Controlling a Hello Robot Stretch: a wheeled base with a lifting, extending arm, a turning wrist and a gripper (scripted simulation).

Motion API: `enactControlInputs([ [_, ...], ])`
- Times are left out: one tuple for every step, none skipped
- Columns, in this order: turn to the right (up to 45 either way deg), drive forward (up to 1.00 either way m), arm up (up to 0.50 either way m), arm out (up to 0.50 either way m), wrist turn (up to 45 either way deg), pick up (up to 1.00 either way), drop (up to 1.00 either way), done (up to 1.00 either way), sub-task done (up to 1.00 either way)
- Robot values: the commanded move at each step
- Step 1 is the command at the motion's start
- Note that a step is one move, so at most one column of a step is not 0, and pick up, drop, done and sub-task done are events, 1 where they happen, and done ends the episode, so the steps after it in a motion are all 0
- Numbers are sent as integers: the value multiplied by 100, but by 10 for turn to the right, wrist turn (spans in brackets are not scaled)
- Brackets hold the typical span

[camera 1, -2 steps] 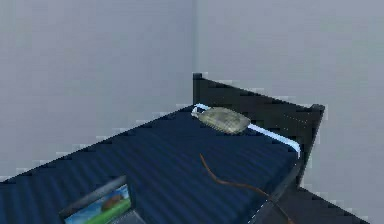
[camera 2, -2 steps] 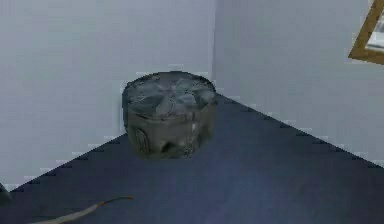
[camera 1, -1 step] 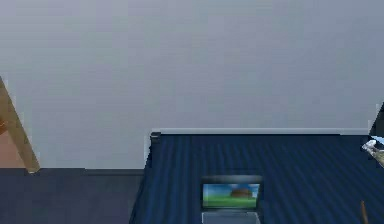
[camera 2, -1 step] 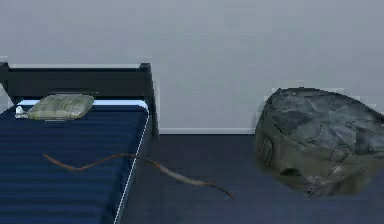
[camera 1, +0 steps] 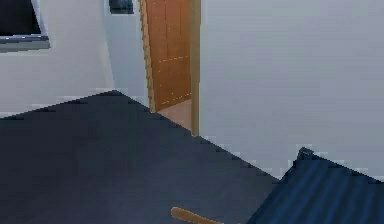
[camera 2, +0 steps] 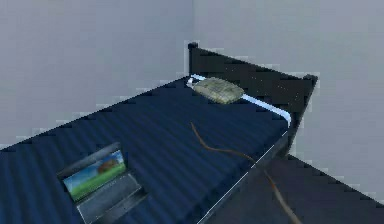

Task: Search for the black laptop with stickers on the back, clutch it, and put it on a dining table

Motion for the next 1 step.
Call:
enactControlInputs([
  [-240,0,0,0,0,0,0,0,0],
])
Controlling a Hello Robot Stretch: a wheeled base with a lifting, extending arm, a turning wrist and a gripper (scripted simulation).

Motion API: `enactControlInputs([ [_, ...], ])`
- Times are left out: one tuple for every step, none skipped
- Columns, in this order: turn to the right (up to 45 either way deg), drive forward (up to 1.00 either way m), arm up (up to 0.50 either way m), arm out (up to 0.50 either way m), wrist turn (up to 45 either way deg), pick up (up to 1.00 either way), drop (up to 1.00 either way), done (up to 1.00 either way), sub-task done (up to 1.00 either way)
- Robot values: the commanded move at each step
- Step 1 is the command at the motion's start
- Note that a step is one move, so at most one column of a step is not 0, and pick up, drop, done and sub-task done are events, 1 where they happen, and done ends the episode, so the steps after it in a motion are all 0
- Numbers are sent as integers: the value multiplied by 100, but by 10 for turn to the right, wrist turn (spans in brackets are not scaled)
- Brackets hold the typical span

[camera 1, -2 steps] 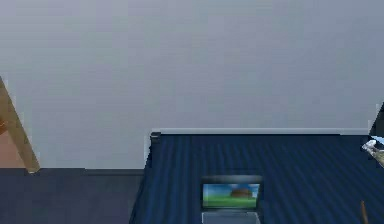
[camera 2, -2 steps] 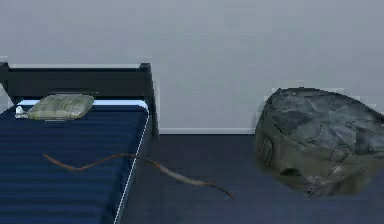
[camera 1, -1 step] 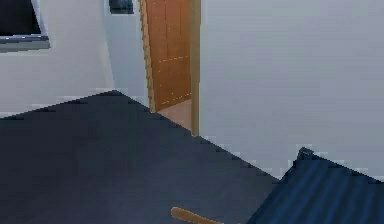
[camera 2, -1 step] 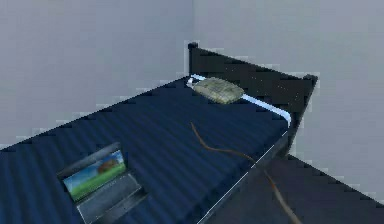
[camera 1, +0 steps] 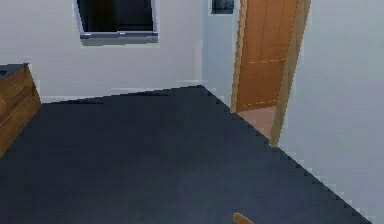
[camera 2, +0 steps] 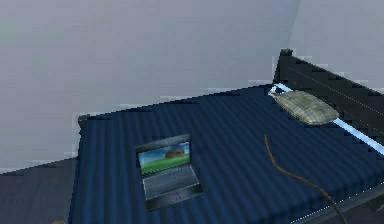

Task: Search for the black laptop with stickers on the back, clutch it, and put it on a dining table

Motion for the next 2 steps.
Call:
enactControlInputs([
  [0,0,50,0,0,0,0,0,0],
  [0,0,10,0,0,0,0,0,0],
])
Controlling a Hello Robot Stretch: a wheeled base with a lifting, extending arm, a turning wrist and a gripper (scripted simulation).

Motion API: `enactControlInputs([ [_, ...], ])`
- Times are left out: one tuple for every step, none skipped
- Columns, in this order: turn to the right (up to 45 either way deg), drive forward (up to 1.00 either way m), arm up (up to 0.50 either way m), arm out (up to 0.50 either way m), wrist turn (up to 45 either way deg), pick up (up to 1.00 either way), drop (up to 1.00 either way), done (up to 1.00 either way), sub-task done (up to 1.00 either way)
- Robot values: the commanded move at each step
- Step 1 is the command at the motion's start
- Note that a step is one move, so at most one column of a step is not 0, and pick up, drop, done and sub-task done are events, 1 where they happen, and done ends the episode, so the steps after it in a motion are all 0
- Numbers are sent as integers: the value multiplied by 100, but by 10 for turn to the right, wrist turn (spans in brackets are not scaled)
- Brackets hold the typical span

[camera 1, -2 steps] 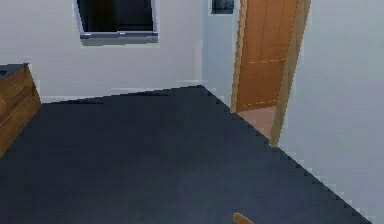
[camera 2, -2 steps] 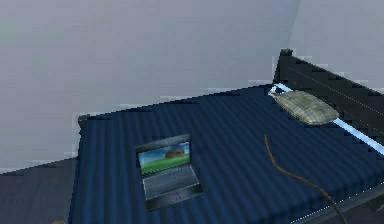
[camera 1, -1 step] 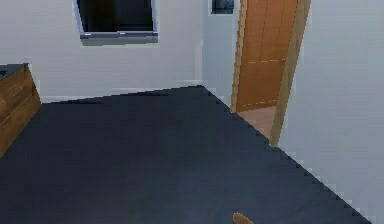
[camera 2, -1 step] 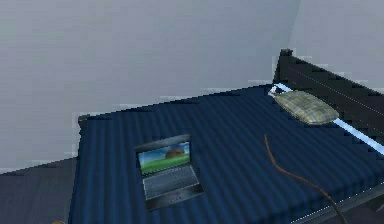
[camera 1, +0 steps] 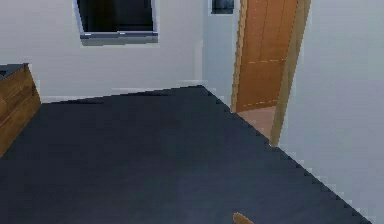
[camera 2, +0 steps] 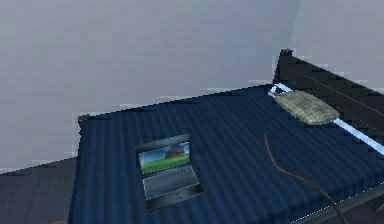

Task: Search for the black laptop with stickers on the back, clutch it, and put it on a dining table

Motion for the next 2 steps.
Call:
enactControlInputs([
  [0,0,0,32,0,0,0,0,0],
  [0,0,0,0,450,0,0,0,0],
])
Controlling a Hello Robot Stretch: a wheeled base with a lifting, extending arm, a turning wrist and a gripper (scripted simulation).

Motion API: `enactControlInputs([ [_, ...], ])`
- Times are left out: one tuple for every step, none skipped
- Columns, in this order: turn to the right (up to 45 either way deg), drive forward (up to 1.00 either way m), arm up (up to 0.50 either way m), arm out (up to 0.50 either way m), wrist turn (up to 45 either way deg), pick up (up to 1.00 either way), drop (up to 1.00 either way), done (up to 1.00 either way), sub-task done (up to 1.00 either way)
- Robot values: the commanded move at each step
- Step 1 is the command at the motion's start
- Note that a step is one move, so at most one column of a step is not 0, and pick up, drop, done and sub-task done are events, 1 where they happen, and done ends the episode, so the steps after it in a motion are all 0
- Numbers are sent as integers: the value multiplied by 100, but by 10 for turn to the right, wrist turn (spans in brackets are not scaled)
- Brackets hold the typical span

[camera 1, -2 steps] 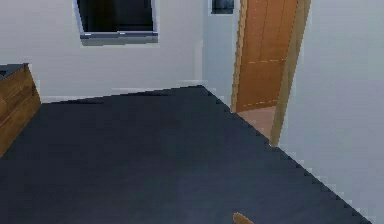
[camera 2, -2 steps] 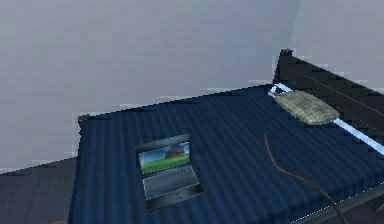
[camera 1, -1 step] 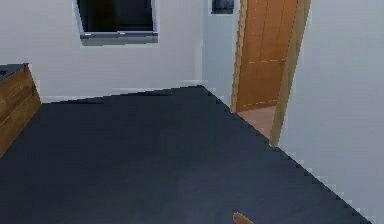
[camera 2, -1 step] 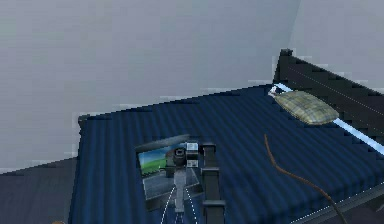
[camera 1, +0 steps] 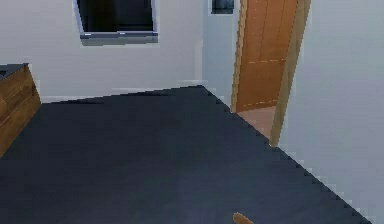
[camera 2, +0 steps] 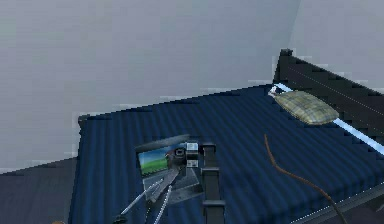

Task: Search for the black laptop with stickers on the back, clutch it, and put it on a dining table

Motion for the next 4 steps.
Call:
enactControlInputs([
  [0,0,0,0,450,0,0,0,0],
  [0,0,0,0,270,0,0,0,0],
  [0,0,-30,0,0,0,0,0,0],
  [0,0,0,0,0,100,0,0,0],
])
